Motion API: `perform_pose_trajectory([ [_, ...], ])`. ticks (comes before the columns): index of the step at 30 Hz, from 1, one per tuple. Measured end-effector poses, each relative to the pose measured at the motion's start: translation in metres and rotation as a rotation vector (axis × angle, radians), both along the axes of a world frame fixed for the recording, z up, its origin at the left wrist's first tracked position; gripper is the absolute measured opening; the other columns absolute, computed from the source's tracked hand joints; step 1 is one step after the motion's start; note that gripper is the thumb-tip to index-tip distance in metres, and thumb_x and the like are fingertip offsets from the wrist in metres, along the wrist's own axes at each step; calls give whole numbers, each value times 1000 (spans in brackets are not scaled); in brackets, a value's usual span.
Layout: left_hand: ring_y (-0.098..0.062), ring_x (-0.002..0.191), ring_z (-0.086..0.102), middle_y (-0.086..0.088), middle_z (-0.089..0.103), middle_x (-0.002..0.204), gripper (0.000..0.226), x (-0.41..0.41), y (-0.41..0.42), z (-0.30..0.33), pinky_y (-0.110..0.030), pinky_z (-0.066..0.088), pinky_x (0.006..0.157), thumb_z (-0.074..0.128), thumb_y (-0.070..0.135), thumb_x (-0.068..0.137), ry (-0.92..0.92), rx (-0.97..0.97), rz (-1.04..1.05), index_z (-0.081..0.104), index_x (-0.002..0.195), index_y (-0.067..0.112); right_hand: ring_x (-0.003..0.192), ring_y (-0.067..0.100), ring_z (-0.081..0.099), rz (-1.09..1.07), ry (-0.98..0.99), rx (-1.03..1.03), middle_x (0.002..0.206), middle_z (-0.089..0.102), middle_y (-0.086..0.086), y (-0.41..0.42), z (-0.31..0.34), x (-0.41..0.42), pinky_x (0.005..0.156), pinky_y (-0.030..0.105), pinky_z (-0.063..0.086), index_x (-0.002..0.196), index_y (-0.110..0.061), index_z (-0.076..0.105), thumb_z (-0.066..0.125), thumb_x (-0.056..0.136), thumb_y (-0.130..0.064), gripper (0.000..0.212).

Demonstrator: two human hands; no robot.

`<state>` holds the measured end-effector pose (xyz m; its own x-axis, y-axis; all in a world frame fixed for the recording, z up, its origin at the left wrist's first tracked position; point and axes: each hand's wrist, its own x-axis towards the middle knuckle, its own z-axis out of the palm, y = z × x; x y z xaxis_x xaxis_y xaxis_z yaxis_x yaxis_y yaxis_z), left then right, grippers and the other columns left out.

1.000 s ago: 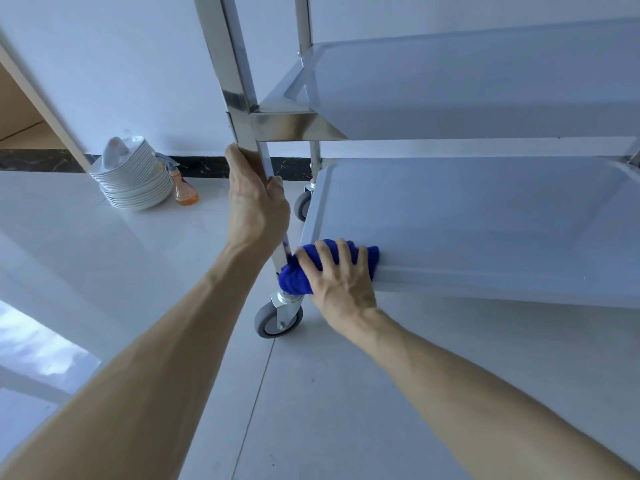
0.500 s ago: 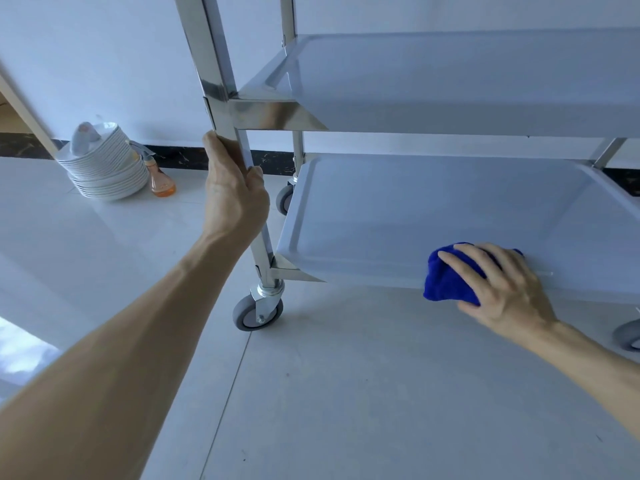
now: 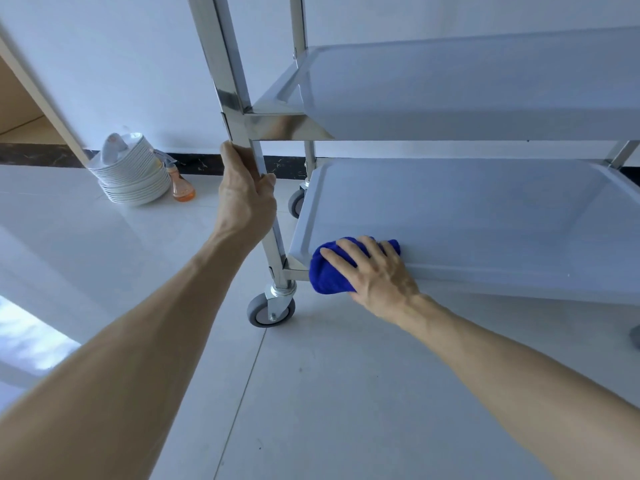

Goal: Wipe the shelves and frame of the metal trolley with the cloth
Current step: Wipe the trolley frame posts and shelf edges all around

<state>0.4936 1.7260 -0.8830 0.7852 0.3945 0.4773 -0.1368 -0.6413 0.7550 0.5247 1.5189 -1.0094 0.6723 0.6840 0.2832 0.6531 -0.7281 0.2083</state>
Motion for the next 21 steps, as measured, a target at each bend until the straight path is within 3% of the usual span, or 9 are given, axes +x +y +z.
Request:
perform_pose_trajectory([
  [4,-5,64,40,7,41,75,29,-1,5,2,-5,36,51,57,4,94,-17,76,-9,30,101,11,107,37,61,4,-73,4,136,60,7,-70,2,3,83,48,50,143,-22,54,77,68,-16,79],
  [7,0,62,43,11,43,76,30,-2,9,4,-6,36,52,61,8,93,0,127,15,32,102,12,99,40,61,-80,-136,-37,131,62,10,-131,-4,3,78,50,50,142,-20,56,86,58,-21,89],
  [10,12,68,54,18,48,81,31,-8,16,7,-5,39,56,63,16,93,1,189,-9,34,104,15,93,41,59,-147,-201,-23,125,63,13,-180,-9,-2,74,52,49,139,-15,59,86,58,-16,85],
  [12,5,79,54,14,54,92,31,-17,27,3,-9,41,68,63,31,94,-10,251,-44,38,106,19,90,41,59,-149,-206,-13,122,64,14,-191,-11,-4,73,52,49,136,-14,61,85,59,-13,80],
  [14,-13,91,55,4,56,105,53,-28,41,-10,-29,45,75,52,62,91,175,356,-43,47,113,14,89,41,59,-147,-197,15,121,65,13,-189,-13,-5,73,52,49,133,-14,63,84,59,-13,77],
  [16,-23,77,62,-5,64,96,90,-41,50,-25,-34,52,67,31,85,83,611,474,-26,61,106,3,91,41,60,-148,-185,25,122,65,13,-184,-14,-8,74,52,49,132,-15,64,84,58,-14,77],
  [18,-23,66,72,-7,71,91,73,-54,46,-35,-36,60,59,39,73,88,1089,430,-102,68,92,6,92,41,59,-149,-169,27,122,65,12,-181,-14,-12,74,51,49,132,-15,64,86,56,-17,79],
  [19,-22,66,74,-6,72,92,56,-56,41,-40,-35,61,57,49,60,93,1214,367,-203,69,89,8,93,41,59,-149,-165,31,122,65,12,-179,-14,-14,74,51,49,133,-16,64,87,56,-18,80],
  [21,-19,70,75,-3,74,89,34,-54,20,-43,-29,59,59,58,43,96,1251,272,-422,69,90,11,92,40,59,-142,-156,41,123,65,11,-174,-12,-19,75,50,50,135,-17,62,88,56,-19,83],
])
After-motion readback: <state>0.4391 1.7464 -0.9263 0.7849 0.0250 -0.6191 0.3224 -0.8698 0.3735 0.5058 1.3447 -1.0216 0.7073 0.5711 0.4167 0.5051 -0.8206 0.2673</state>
